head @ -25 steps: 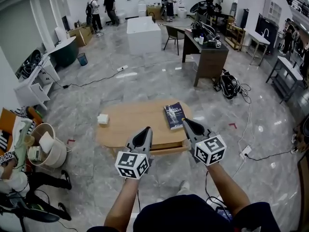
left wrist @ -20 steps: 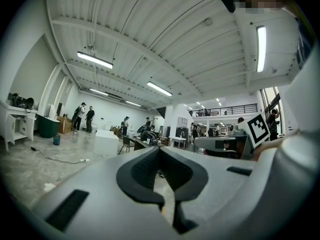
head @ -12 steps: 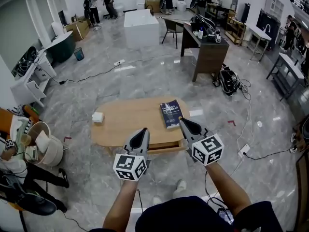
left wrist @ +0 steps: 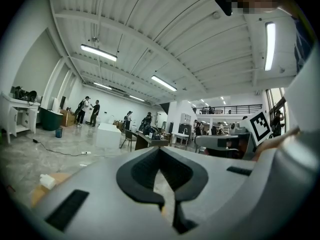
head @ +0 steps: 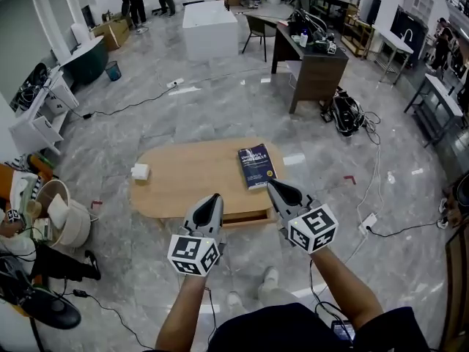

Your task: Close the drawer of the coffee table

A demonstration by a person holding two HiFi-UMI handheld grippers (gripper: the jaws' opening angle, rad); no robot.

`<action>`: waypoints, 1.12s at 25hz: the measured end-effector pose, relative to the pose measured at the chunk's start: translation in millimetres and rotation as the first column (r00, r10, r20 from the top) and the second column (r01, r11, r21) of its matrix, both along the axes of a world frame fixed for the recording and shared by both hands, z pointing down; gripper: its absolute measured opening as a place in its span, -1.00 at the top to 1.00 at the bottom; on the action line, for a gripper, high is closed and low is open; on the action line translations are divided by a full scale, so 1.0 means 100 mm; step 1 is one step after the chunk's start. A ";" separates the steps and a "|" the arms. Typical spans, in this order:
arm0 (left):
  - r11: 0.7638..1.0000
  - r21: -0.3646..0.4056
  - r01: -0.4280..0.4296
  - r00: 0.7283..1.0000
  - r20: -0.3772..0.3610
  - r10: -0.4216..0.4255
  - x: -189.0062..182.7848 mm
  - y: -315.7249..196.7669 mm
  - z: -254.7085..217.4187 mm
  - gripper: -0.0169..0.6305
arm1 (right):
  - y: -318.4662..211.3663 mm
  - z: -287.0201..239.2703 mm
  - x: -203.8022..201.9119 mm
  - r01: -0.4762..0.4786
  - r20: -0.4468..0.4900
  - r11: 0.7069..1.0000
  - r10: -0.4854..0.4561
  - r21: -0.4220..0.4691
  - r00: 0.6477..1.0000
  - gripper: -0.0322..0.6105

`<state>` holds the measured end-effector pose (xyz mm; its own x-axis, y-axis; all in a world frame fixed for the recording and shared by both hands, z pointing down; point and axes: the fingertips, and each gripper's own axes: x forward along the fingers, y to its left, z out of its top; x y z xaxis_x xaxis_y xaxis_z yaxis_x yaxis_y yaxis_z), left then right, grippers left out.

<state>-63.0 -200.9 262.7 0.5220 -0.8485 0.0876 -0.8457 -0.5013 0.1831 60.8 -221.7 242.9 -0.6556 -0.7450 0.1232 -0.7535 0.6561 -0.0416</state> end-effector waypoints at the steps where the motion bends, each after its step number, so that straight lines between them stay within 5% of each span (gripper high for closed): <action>1: 1.000 -0.002 0.002 1.000 0.001 -0.002 0.01 -0.01 0.03 0.95 | -0.02 0.03 0.01 0.002 0.000 1.000 -0.002 -0.002 1.000 0.84; 28: 0.991 -0.129 0.043 0.999 0.007 -0.042 -0.03 0.00 1.06 0.95 | -0.29 1.04 -0.10 0.037 -0.018 0.991 -0.040 -0.130 0.999 0.84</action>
